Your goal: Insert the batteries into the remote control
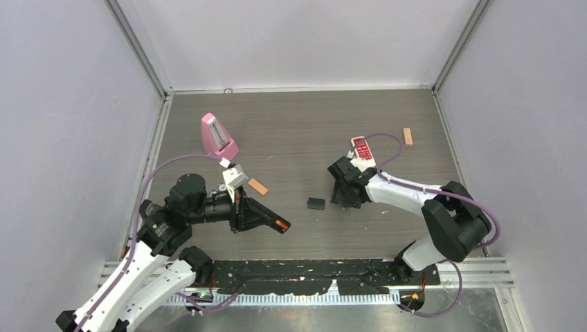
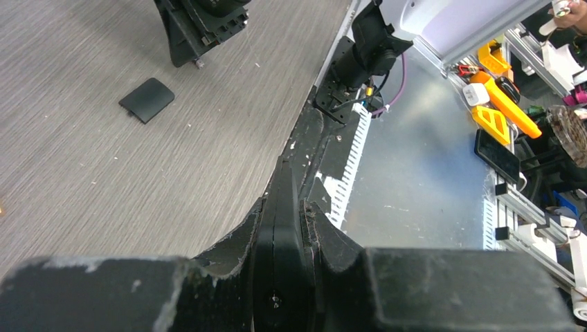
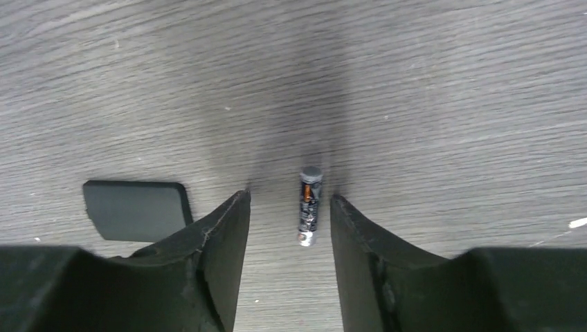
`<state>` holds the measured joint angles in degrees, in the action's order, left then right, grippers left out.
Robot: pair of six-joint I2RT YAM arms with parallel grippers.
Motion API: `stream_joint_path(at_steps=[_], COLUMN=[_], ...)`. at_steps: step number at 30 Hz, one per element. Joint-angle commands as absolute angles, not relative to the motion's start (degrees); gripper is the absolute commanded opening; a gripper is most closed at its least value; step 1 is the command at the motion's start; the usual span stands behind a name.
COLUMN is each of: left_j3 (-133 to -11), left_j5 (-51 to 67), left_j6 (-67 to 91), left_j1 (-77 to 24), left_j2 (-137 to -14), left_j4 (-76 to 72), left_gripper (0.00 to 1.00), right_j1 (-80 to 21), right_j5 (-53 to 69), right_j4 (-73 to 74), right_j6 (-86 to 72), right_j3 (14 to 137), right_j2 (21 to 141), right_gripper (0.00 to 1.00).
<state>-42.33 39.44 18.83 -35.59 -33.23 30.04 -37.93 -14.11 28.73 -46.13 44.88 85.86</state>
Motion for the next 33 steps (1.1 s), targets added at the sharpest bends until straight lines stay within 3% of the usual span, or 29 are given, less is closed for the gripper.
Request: stream_joint_path(at_steps=[1,6,8,16,22,27,33], left_j3=[-42.53,-42.20,-41.90,-41.68,-42.45,-43.48,-44.99], left_j5=[37.47,34.36,33.01,29.90,27.18,13.94,0.52], left_j6=[19.31,20.19,21.02,22.68,24.40,27.04,27.02], left_j1=[-35.45,-35.44,-35.39,-35.39,-35.44,-35.49,-35.37], left_j2=[-32.45,-32.02,-31.98,-32.26,-32.03,-27.25,-19.67], left_j4=[26.67,26.20,25.79,24.62,24.38,25.93,29.36], left_gripper=[0.00,0.00,0.00,0.00,0.00,0.00,0.00], right_j1=[-37.79,-37.79,-37.73,-37.70,-37.74,-37.71,-38.55], right_j5=[-15.54,-21.42,-22.33,-23.90,-13.47,-7.75,-5.49], right_j4=[30.57,34.67,33.88,26.84,34.18,42.22,39.25], right_j6=[-52.35,-46.69,-40.20,-0.26,29.50,47.05,50.99], right_j3=[44.30,46.03,46.09,50.52,54.35,54.83,51.09], right_j2=[84.91,78.89,75.85,62.85,64.25,68.51,71.71], right_gripper=[0.55,0.59,0.54,0.50,0.57,0.50,0.49])
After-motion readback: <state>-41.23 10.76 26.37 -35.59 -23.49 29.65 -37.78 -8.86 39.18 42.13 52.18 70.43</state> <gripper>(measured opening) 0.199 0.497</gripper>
